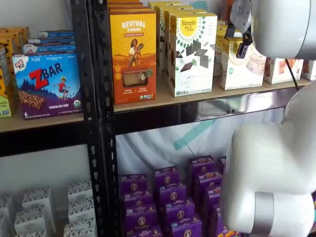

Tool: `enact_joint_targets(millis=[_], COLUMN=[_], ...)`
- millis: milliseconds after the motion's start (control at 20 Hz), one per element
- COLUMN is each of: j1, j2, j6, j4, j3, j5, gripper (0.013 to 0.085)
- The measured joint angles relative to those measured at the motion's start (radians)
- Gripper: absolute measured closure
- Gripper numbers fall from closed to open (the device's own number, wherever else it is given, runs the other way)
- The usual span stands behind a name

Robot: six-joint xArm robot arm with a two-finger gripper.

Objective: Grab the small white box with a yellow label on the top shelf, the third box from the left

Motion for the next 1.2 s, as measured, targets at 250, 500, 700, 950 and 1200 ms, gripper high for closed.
enact_joint_targets(millis=[250,500,700,950,1200], j1=[0.03,0.049,0.053,0.044,0.035], j2=[0.026,0.041,0.057,0.064,0.066], j6=[0.023,0.037,0.041,0.034,0.028], j4=[-0.077,-0.137,-0.155,-0.145,-0.126], j3=[-0.028,-0.034,-0.05,-0.059,-0.067], j5=[0.04,0.066,0.099,0.111,0.122], gripper=[0.013,0.013,0.013,0.013,0.025])
